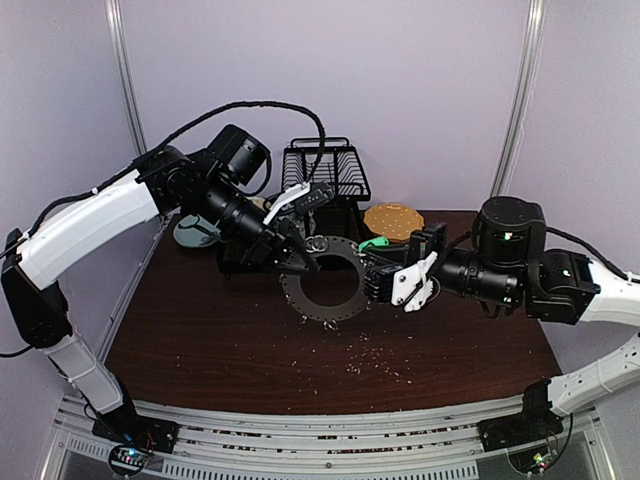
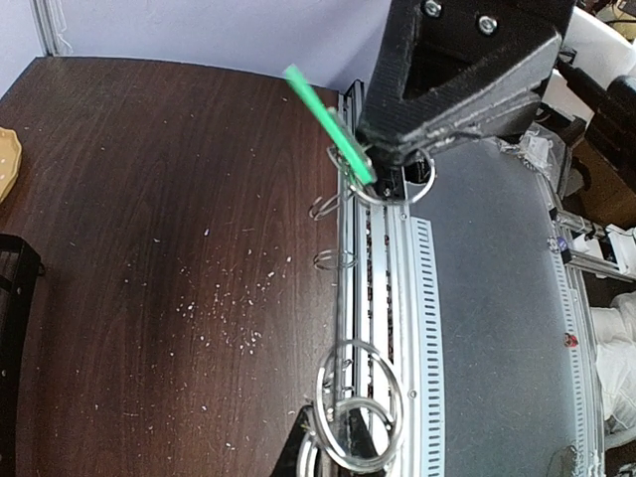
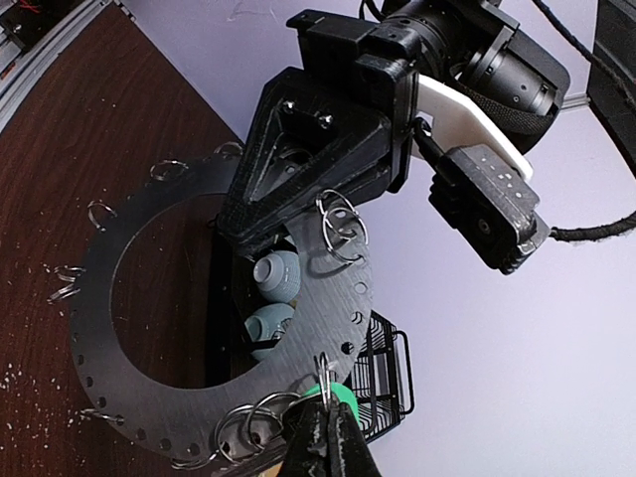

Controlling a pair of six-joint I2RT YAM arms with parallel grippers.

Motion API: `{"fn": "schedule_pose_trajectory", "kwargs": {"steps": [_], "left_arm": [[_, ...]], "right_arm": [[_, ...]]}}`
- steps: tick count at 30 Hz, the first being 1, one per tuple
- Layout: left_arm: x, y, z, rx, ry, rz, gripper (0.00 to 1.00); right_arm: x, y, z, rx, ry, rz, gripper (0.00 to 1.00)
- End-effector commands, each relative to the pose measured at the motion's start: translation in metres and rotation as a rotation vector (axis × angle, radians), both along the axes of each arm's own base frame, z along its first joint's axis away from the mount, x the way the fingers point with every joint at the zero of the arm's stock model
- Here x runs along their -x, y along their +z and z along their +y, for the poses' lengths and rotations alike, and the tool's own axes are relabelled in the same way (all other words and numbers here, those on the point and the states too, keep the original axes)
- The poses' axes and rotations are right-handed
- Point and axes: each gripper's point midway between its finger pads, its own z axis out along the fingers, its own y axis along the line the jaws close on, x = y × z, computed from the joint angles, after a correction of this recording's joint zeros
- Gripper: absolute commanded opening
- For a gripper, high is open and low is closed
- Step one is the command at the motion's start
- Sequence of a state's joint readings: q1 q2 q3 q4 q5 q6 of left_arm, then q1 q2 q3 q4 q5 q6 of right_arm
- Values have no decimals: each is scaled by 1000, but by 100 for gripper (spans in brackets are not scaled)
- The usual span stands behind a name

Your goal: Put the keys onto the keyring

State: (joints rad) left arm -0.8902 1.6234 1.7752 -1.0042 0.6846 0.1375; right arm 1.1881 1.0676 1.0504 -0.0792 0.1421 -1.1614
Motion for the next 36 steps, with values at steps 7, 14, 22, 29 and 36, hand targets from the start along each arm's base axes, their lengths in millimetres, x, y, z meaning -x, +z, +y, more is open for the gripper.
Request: {"fn": "schedule_pose_trajectory", "kwargs": {"steps": [7, 14, 22, 29, 36], "left_arm": [[-8, 16, 10, 26, 28, -261, 0], [-20, 15, 4, -68, 126, -600, 0], [-29, 19, 11, -138, 196, -709, 0], [-15, 27, 2, -78, 139, -672, 0], [-15, 29, 1, -70, 144, -667, 0]], "right_arm": [[-19, 11, -20, -119, -25, 312, 0], [-22, 12, -12, -121, -95, 647, 0], [-13, 13, -18, -157, -118, 750, 0], [-11, 5, -20, -161, -111, 703, 0], [-2, -3, -9, -118, -76, 719, 0]]}}
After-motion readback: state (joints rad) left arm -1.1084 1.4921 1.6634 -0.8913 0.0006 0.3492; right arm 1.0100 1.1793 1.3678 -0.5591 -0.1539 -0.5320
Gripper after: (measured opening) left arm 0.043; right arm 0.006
